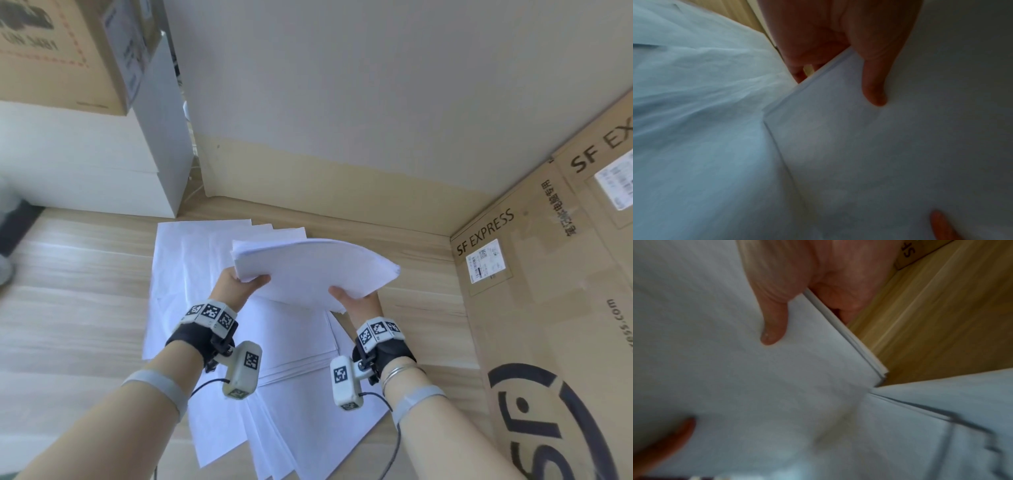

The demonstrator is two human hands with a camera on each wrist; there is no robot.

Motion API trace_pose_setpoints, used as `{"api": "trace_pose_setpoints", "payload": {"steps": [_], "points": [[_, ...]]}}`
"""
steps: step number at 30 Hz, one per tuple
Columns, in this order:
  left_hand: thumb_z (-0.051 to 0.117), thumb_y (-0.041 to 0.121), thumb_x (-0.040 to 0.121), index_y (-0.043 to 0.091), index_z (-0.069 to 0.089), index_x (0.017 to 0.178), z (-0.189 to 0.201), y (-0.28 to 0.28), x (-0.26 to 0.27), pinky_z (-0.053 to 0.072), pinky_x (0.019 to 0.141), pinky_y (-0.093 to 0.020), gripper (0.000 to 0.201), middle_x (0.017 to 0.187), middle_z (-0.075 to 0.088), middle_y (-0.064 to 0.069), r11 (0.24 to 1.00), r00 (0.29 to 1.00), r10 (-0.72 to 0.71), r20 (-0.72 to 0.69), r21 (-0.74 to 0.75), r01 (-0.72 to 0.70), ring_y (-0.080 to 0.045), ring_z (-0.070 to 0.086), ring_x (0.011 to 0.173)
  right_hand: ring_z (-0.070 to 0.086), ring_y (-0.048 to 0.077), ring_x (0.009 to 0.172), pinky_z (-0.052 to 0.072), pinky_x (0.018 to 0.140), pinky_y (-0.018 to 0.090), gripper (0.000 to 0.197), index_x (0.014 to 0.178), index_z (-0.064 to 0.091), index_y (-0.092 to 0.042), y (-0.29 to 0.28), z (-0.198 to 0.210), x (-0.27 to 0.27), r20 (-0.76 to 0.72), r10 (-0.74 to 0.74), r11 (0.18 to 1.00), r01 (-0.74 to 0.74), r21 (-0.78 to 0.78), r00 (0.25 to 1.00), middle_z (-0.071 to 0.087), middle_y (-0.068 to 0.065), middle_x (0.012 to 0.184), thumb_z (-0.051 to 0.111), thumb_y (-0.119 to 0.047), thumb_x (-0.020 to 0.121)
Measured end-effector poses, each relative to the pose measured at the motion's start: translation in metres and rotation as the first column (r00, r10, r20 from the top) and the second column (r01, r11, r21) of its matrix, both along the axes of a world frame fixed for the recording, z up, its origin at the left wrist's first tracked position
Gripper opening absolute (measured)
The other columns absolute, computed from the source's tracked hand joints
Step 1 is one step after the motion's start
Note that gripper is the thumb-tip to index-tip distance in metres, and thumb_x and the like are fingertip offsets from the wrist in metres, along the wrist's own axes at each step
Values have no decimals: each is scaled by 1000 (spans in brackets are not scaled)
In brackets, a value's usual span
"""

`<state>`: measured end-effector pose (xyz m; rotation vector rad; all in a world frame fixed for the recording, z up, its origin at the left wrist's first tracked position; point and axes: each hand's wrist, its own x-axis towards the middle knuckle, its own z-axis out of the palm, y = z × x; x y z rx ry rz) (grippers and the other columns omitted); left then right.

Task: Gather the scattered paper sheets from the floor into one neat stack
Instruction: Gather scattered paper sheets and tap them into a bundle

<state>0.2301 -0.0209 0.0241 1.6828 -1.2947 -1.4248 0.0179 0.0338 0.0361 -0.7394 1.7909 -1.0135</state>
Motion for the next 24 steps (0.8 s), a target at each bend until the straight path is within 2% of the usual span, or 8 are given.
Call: {"api": "trace_pose_setpoints", "payload": {"steps": [3, 7, 10, 12, 15, 19, 21, 24], "points": [[68, 18, 82, 0, 60, 112, -9, 2, -3, 41, 78, -32, 36, 100, 62, -13, 999, 999, 22, 31, 42, -23, -24, 55, 88, 57, 20, 100, 37, 80, 22, 37, 119, 55, -4, 4, -14, 1, -40, 8, 995, -4, 104, 999, 56, 4, 101, 65, -12, 84], [70, 24, 80, 0, 63, 109, -13, -7, -10, 47, 78, -34, 39, 104, 67, -18, 998, 995, -17, 97, 67, 11, -28, 60, 88, 61, 25, 97, 41, 80, 26, 29, 109, 64, 3, -2, -20, -7, -185, -6, 995, 24, 96, 983, 66, 14, 103, 60, -18, 88], [71, 34, 77, 13, 54, 120, -27, -8, -6, 45, 90, -36, 51, 120, 58, -10, 980, 914, -178, 364, 154, 129, -31, 53, 108, 55, 19, 87, 39, 78, 25, 29, 104, 64, 5, 4, -27, -22, -292, 6, 986, 43, 160, 956, 64, 14, 95, 57, -18, 89], [70, 38, 76, 25, 44, 128, -40, -2, 1, 40, 98, -45, 60, 135, 40, -11, 956, 817, -202, 540, 291, 45, -35, 38, 123, 55, 21, 83, 39, 75, 27, 34, 102, 62, 10, 14, -35, -37, -309, -39, 965, 116, 234, 950, 61, 16, 90, 58, -21, 89], [73, 39, 74, 33, 29, 135, -53, 12, 2, 36, 99, -50, 75, 136, 25, -13, 894, 785, -199, 587, 437, -100, -38, 28, 127, 54, 24, 85, 40, 77, 30, 34, 100, 59, 12, 28, -50, -53, -292, -100, 945, 183, 273, 951, 61, 19, 96, 59, -20, 88], [74, 37, 72, 45, 12, 140, -65, 17, -10, 37, 96, -48, 93, 132, 24, -13, 899, 754, -177, 633, 416, -138, -35, 34, 120, 62, 37, 93, 47, 84, 39, 35, 101, 59, 13, 43, -64, -60, -285, -153, 936, 231, 266, 946, 65, 29, 103, 61, -19, 87], [73, 27, 75, 50, 2, 141, -70, 14, -12, 41, 89, -45, 100, 128, 29, -13, 904, 768, -167, 618, 408, -132, -34, 43, 112, 60, 43, 102, 47, 88, 42, 33, 98, 59, 11, 46, -67, -60, -278, -159, 932, 237, 274, 947, 63, 26, 96, 61, -20, 88], [57, 1, 81, 56, -12, 139, -75, 11, -8, 46, 67, -38, 105, 105, 45, -13, 933, 822, -113, 559, 344, -105, -30, 58, 80, 60, 42, 101, 46, 88, 41, 37, 101, 58, 13, 49, -69, -65, -275, -162, 931, 240, 276, 948, 62, 25, 96, 60, -21, 88]]}}
